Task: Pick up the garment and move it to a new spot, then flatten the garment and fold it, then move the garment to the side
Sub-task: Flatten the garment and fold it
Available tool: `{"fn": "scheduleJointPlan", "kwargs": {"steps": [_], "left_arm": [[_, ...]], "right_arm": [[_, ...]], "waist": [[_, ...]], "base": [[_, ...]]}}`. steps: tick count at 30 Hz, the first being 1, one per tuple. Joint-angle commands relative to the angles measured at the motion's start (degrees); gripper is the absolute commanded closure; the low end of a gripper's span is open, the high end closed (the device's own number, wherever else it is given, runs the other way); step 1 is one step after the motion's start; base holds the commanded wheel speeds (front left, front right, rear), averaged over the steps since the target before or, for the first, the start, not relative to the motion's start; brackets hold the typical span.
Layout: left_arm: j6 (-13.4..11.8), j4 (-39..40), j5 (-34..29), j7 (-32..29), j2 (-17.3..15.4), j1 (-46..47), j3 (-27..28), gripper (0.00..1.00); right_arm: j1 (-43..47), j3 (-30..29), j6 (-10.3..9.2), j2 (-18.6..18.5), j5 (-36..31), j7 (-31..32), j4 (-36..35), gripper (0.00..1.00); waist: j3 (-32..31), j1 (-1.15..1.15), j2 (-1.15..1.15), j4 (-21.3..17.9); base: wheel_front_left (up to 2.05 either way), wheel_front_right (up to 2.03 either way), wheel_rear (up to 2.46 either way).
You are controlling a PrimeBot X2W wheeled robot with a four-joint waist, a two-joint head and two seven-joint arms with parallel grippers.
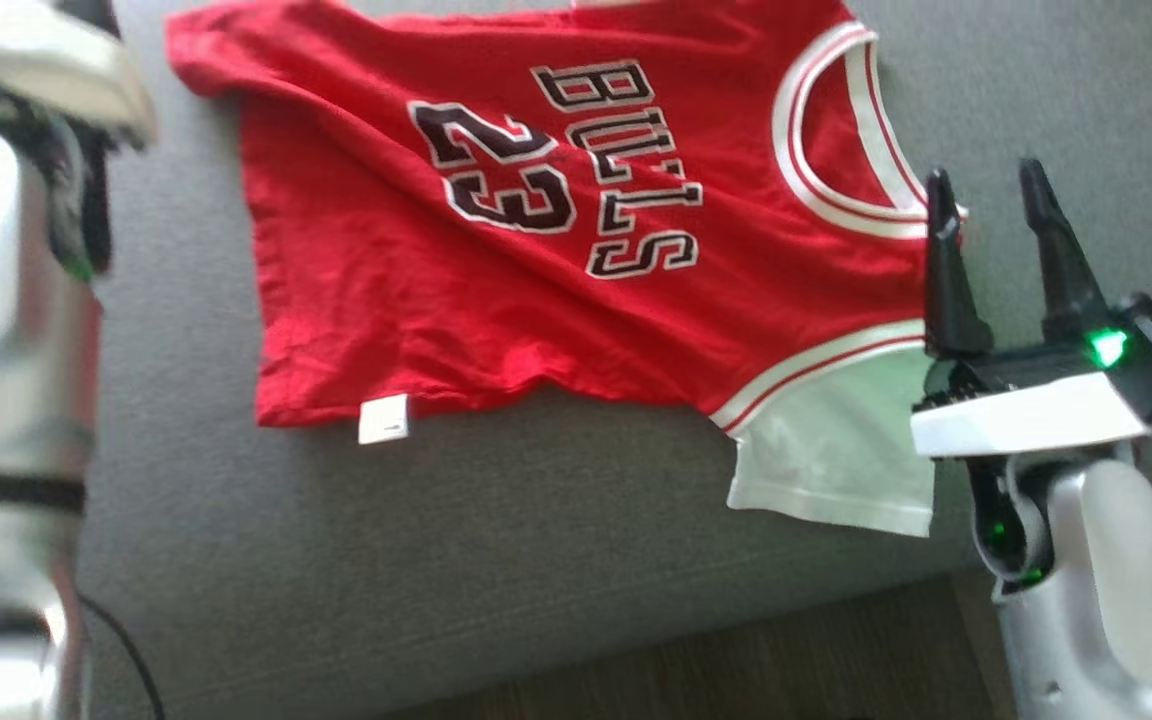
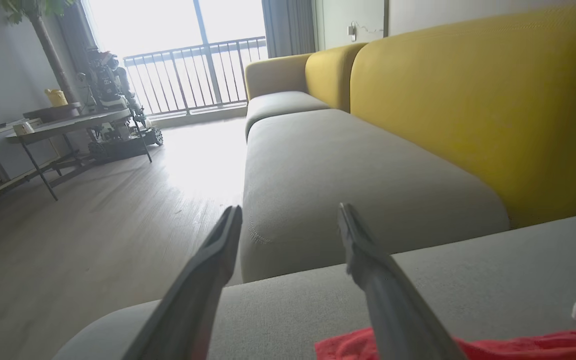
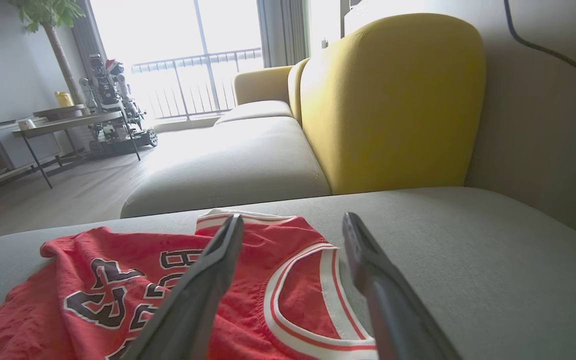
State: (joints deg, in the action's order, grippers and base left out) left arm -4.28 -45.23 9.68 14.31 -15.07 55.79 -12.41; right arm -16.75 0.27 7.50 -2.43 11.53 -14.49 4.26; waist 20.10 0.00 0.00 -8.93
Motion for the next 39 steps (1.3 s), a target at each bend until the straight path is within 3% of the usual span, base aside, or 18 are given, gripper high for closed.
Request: {"fn": "scheduleJointPlan", "kwargs": {"steps": [1,8,15,25,39], "left_arm": [[0.0,4.9,0.5,0.7,-1.9,-1.8,1.8,0.0],[-0.7,25.6,1.7,0.7,0.8,-22.6,3.8,0.0],[-2.7,38.3,1.2,0.7,5.8,-38.8,5.3,0.0],[-1.3,45.2,-0.3,0.7,11.0,-52.0,6.8,0.0],[0.6,41.8,-0.8,0.7,12.2,-55.7,5.3,0.0]], "right_arm": [[1.1,0.3,-0.01,-0.4,-0.6,-0.5,-1.4,0.0],[4.4,-1.9,-0.01,-0.4,-1.7,-0.5,-0.3,0.0],[7.7,-2.2,-0.01,-0.4,-2.0,-0.5,-0.1,0.0],[11.9,-3.3,-0.01,-0.4,-2.3,-0.5,-0.4,0.0],[12.9,-1.6,-0.01,-0.4,-2.1,-0.5,0.5,0.0]], "waist": [[-3.5,0.0,0.0,2.8],[-9.2,0.0,0.0,6.5],[-12.6,0.0,0.0,8.7],[-15.3,0.0,0.0,10.5],[-15.8,0.0,0.0,10.3]], "base": [[0.0,0.0,0.0],[0.0,0.0,0.0],[0.0,0.0,0.0],[0.0,0.0,0.0],[0.0,0.0,0.0]]}}
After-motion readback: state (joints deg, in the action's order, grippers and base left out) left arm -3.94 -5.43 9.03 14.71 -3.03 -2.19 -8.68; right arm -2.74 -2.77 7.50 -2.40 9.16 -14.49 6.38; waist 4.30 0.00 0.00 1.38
